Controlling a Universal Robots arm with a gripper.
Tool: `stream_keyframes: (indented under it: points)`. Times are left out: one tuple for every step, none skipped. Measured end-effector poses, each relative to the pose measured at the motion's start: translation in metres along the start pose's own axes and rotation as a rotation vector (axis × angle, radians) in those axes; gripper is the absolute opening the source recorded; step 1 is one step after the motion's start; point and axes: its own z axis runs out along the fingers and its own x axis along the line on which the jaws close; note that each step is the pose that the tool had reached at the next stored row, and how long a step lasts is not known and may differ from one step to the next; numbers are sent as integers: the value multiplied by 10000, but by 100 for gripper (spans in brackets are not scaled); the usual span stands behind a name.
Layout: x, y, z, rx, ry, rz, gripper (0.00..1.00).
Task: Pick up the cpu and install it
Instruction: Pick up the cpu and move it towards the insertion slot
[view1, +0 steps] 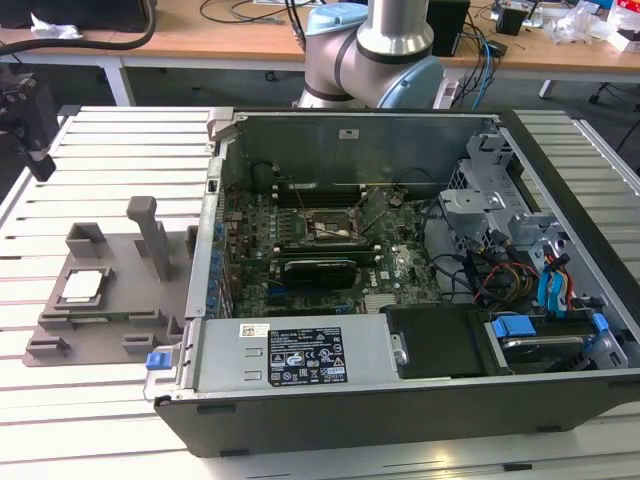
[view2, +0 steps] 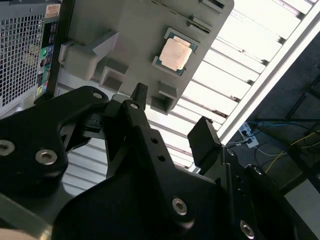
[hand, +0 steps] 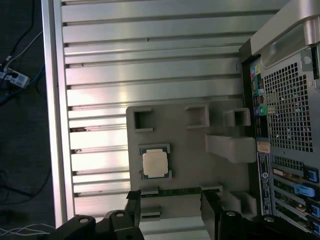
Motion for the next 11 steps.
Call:
stream_keyframes:
  points:
    - [0, 0, 1, 120, -9, -43, 60]
    - [0, -1, 1, 125, -9, -74, 60]
    - [0, 0, 1, 126, -9, -75, 60]
    - [0, 0, 4, 126, -9, -112, 60]
    - [0, 0, 6, 122, -6, -294, 60]
    - [0, 0, 13, 117, -8, -387, 60]
    - [1, 0, 34, 117, -8, -387, 60]
    - [1, 0, 50, 117, -8, -388, 60]
    - [1, -1, 60, 118, -7, -388, 60]
    - [2, -1, 79, 117, -8, -388, 60]
    - [2, -1, 96, 117, -7, -388, 60]
